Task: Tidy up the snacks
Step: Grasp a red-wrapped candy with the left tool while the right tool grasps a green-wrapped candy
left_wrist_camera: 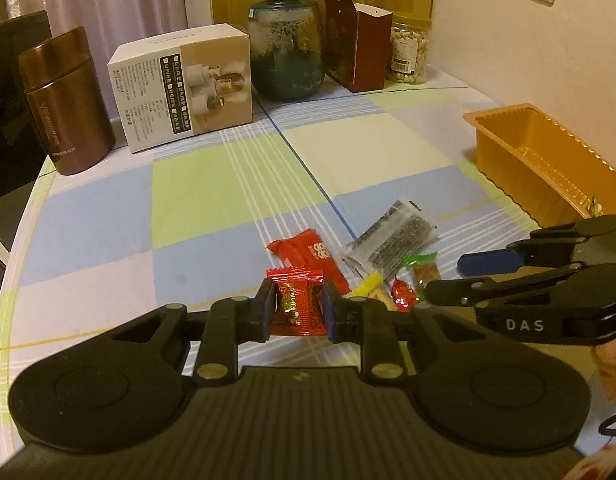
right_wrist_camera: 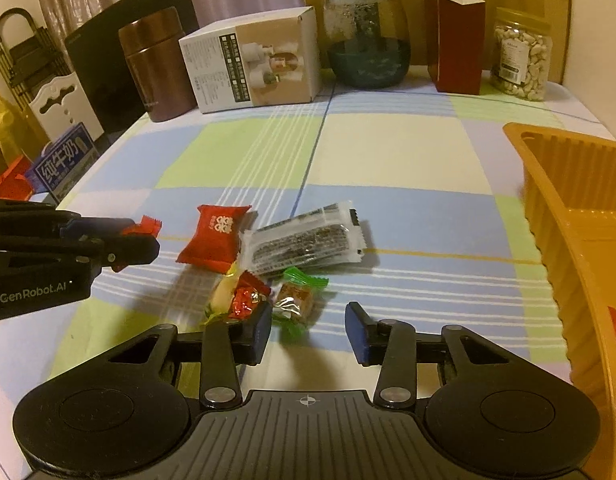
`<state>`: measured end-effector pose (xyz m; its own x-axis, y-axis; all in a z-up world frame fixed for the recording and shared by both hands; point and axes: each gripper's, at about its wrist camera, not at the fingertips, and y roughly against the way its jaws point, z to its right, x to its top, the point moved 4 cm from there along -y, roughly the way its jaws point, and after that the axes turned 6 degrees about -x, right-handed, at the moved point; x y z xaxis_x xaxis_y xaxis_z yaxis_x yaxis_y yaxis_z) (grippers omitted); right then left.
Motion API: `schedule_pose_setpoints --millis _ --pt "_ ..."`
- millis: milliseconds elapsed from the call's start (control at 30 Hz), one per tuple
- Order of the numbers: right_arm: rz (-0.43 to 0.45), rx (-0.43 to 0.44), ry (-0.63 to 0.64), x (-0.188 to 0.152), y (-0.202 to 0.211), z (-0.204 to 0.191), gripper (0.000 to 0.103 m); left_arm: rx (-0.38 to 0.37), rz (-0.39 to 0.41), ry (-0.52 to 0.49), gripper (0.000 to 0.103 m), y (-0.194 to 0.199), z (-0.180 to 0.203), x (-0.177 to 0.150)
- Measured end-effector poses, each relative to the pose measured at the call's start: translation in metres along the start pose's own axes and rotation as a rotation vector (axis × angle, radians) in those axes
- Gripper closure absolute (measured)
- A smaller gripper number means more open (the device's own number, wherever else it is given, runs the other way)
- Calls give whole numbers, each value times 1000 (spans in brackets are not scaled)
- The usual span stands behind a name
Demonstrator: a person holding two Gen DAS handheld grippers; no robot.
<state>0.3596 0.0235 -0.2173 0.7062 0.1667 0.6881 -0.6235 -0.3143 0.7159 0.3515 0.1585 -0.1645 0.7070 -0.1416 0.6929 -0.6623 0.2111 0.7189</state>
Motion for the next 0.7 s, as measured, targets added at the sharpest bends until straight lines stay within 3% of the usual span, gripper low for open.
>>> schedule_pose_setpoints --millis 433,500,600,633,700 --pt "-3 14 -62 9 -14 -7 62 -10 -3 3 81 0 -1 -3" --pt "-1 4 -60 10 -15 -6 70 -12 -5 3 81 -1 -1 -3" --pt "-9 5 -56 11 -15 -5 74 -16 -5 2 81 -1 0 -2" --pt "-11 7 -53 10 -14 -5 81 -18 -5 1 81 -2 1 -1" --pt "-8 -10 -46 11 -10 -4 81 -23 -2 -3 81 -1 4 0"
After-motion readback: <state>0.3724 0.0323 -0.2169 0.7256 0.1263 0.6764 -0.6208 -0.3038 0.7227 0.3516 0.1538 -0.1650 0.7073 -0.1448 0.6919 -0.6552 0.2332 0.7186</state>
